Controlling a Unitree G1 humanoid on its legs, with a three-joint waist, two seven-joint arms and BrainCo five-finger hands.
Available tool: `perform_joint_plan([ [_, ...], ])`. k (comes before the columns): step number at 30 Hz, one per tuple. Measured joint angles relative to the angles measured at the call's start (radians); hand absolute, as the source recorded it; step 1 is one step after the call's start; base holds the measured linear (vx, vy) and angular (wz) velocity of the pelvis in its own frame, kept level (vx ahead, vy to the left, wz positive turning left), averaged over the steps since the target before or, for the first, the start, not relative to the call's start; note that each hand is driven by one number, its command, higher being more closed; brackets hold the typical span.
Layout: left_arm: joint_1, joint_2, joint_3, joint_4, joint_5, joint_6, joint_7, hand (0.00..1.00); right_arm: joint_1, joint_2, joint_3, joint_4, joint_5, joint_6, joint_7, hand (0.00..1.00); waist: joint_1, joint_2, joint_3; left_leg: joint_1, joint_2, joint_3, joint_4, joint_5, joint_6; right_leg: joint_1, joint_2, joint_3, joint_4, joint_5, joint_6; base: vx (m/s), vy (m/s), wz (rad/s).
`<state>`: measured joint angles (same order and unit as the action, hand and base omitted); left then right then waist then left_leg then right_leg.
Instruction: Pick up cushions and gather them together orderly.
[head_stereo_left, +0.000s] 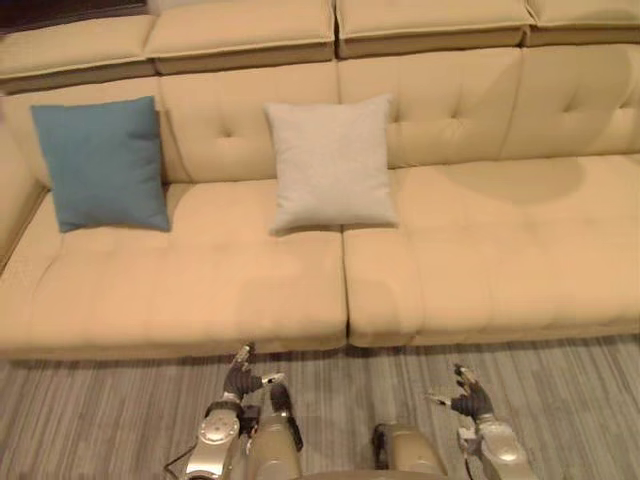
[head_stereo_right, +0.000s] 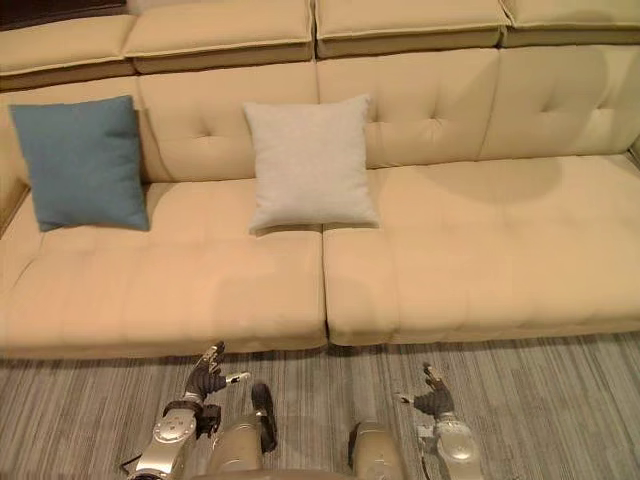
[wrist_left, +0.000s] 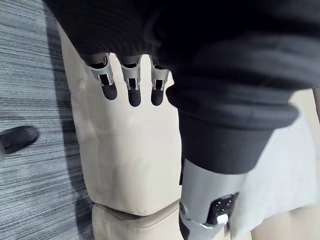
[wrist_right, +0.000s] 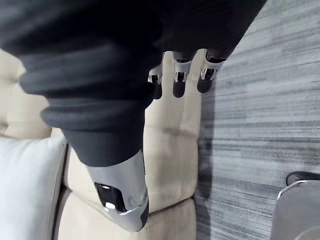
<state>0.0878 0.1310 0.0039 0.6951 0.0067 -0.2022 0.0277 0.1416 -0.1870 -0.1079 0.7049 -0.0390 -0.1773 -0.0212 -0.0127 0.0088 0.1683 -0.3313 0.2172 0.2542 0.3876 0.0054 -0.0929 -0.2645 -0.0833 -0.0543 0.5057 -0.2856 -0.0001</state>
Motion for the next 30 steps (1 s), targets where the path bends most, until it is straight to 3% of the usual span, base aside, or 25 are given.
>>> perform_joint_plan([
  [3, 0.027, 0.000, 0.008, 0.000, -0.001, 0.000, 0.000, 0.00, -0.009, -0.002, -0.001, 0.002, -0.001, 0.003, 0.002, 0.00, 0.006, 0.007, -0.003, 0.055, -0.018, -0.035, 0.086, -0.132, -0.002, -0.005, 0.007, 0.030, -0.056, 0.057, 0.018, -0.14, 0.070, -0.24],
  [5, 0.041, 0.003, 0.010, 0.003, -0.016, 0.001, 0.001, 0.00, -0.028, 0.006, -0.004, 0.024, -0.001, 0.007, 0.003, 0.00, 0.004, 0.005, -0.007, 0.148, -0.050, -0.040, -0.054, -0.200, -0.036, -0.019, 0.014, 0.073, -0.093, 0.094, 0.042, -0.15, 0.128, -0.42],
  [7, 0.053, 0.001, 0.008, 0.004, -0.018, 0.001, 0.004, 0.00, -0.016, 0.021, -0.014, 0.028, 0.000, 0.010, 0.004, 0.00, 0.003, -0.008, -0.025, 0.178, -0.081, -0.004, -0.142, -0.171, -0.040, -0.006, 0.005, 0.098, -0.181, 0.147, 0.069, -0.16, 0.120, -0.34],
  [12, 0.042, 0.003, 0.007, 0.004, -0.017, 0.001, 0.013, 0.00, 0.000, 0.026, -0.051, 0.028, 0.012, 0.010, 0.001, 0.00, -0.023, -0.010, -0.032, 0.196, -0.109, 0.045, -0.161, -0.175, -0.033, 0.020, -0.005, 0.169, -0.303, 0.240, 0.090, -0.03, 0.151, -0.44],
  [15, 0.040, 0.002, 0.002, 0.004, -0.017, 0.002, 0.018, 0.00, 0.000, 0.036, -0.051, 0.020, 0.033, 0.010, 0.000, 0.00, -0.031, -0.009, -0.032, 0.209, -0.090, 0.140, -0.096, -0.197, 0.010, 0.013, 0.026, 0.267, -0.331, 0.295, 0.102, 0.05, 0.105, -1.17],
  [17, 0.033, 0.006, 0.001, 0.001, -0.017, 0.002, 0.018, 0.00, -0.007, 0.047, -0.041, -0.006, 0.038, 0.009, 0.000, 0.00, -0.032, -0.009, -0.031, 0.232, -0.063, 0.189, -0.074, -0.235, 0.020, -0.014, 0.069, 0.280, -0.367, 0.390, 0.080, 0.03, 0.025, -1.84],
  [18, 0.028, 0.010, 0.000, 0.001, -0.017, 0.002, 0.018, 0.00, -0.009, 0.048, -0.035, -0.014, 0.038, 0.009, 0.000, 0.00, -0.032, -0.009, -0.030, 0.238, -0.046, 0.223, -0.075, -0.240, 0.021, -0.023, 0.075, 0.256, -0.382, 0.417, 0.058, -0.03, -0.029, -1.79],
  [19, 0.015, 0.013, -0.002, 0.000, -0.018, 0.002, 0.018, 0.00, -0.016, 0.053, -0.034, -0.028, 0.038, 0.008, 0.000, 0.00, -0.042, -0.017, -0.025, 0.254, -0.028, 0.318, -0.075, -0.249, 0.026, -0.029, 0.062, 0.100, -0.393, 0.381, -0.021, -0.06, -0.039, -1.62],
  [21, -0.013, 0.012, -0.005, -0.005, -0.029, 0.003, 0.023, 0.00, -0.029, 0.048, -0.035, -0.028, 0.038, 0.009, -0.001, 0.00, -0.059, -0.012, -0.013, 0.303, -0.005, 0.451, -0.078, -0.264, 0.014, -0.072, -0.018, -0.189, -0.307, 0.271, -0.115, -0.05, -0.006, -1.83],
  [23, -0.012, 0.014, -0.007, -0.014, -0.036, 0.004, 0.024, 0.00, -0.048, 0.047, -0.034, -0.026, 0.038, 0.008, -0.001, 0.00, -0.058, -0.006, -0.010, 0.362, 0.012, 0.565, -0.086, -0.273, -0.001, -0.071, -0.077, -0.388, -0.255, 0.237, -0.161, 0.03, -0.051, -1.98],
  [25, -0.018, 0.017, -0.013, -0.020, -0.038, 0.008, 0.027, 0.00, -0.065, 0.041, -0.033, -0.025, 0.038, 0.008, -0.005, 0.00, -0.058, -0.004, -0.011, 0.433, 0.015, 0.706, -0.091, -0.291, -0.031, -0.070, -0.131, -0.547, -0.193, 0.214, -0.157, 0.09, -0.128, -2.40],
  [26, -0.028, 0.022, -0.018, -0.020, -0.046, 0.011, 0.027, 0.00, -0.072, 0.036, -0.033, -0.024, 0.038, 0.009, -0.012, 0.00, -0.065, -0.003, -0.012, 0.463, 0.011, 0.743, -0.091, -0.304, -0.050, -0.074, -0.121, -0.540, -0.191, 0.257, -0.111, 0.12, -0.167, -2.28],
  [28, -0.043, 0.020, -0.041, -0.020, -0.047, 0.013, 0.026, 0.00, -0.076, 0.017, -0.032, -0.025, 0.037, 0.009, -0.022, 0.00, -0.082, 0.026, -0.016, 0.501, 0.032, 0.759, -0.078, -0.344, -0.080, -0.095, -0.057, -0.478, -0.166, 0.244, -0.103, 0.19, -0.164, -1.83],
  [29, -0.051, 0.010, -0.048, -0.020, -0.049, 0.018, 0.021, 0.00, -0.077, 0.002, -0.030, -0.030, 0.036, 0.009, -0.023, 0.00, -0.088, 0.051, -0.026, 0.522, 0.067, 0.792, -0.023, -0.364, -0.060, -0.110, -0.009, -0.440, -0.140, 0.200, -0.095, 0.20, -0.091, -1.31],
  [30, -0.060, 0.006, -0.052, -0.020, -0.054, 0.018, 0.019, 0.00, -0.073, -0.002, -0.030, -0.030, 0.036, 0.009, -0.023, 0.00, -0.086, 0.052, -0.026, 0.525, 0.084, 0.786, 0.019, -0.356, -0.038, -0.110, 0.005, -0.422, -0.132, 0.193, -0.099, 0.36, -0.118, -1.67],
])
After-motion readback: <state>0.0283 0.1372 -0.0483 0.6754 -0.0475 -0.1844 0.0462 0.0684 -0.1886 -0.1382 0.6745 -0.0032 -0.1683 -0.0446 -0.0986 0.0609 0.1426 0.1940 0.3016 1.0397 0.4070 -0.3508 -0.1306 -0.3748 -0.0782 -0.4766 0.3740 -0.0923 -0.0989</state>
